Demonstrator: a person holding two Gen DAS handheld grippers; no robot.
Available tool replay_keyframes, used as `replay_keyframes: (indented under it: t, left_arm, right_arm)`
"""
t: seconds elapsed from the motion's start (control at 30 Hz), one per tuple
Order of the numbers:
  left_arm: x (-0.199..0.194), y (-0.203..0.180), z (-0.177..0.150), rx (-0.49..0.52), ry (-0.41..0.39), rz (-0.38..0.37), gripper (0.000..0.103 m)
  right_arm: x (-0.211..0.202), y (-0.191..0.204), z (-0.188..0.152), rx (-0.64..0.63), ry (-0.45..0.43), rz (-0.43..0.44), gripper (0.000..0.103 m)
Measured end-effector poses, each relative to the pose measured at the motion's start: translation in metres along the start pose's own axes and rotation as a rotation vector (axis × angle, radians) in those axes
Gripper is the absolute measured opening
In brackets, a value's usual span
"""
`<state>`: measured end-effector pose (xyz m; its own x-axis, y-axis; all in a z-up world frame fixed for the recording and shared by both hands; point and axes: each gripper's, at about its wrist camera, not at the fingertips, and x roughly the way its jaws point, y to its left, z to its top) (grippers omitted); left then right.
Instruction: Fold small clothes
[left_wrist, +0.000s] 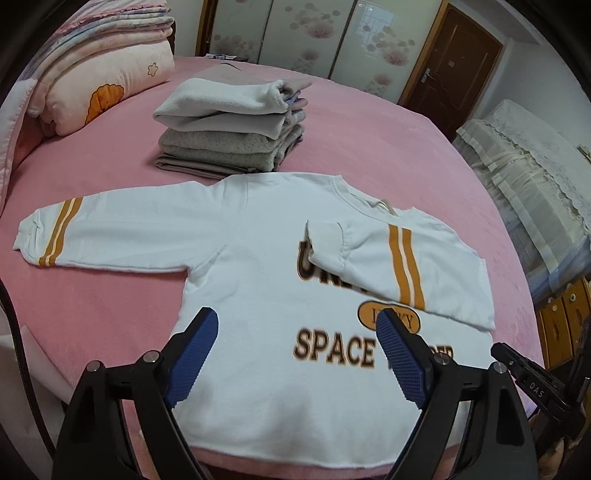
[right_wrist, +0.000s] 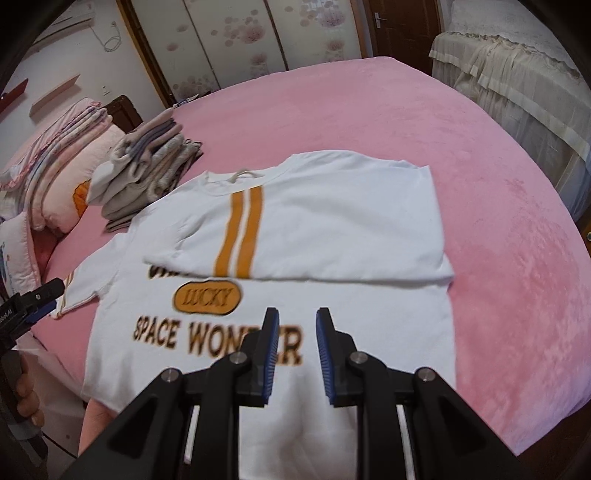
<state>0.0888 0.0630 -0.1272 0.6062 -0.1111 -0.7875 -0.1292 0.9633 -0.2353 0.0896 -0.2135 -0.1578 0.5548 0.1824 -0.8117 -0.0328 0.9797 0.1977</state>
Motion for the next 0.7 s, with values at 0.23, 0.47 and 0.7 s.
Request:
replay_keyframes:
  t: [0.23, 0.47, 0.7]
  left_arm:
    - [-0.025, 0.001, -0.017, 0.079, -0.037, 0.044, 0.093]
    - [-0.041, 0.015, -0.013, 0.109, -0.087, 0.089, 0.096]
    - [-0.056, 0.052, 0.005, 0.025, -0.135, 0.126, 0.100]
  right_arm:
    - [-0.027, 0.037, -0.019, -0.056, 0.001, 0.009, 0.026]
    - [-0.039, 0.072, -0.025, -0.119, -0.015, -0.008, 0.032]
    - [-0.037, 0.116, -0.018, -0.189, -0.033, -0.009, 0.032]
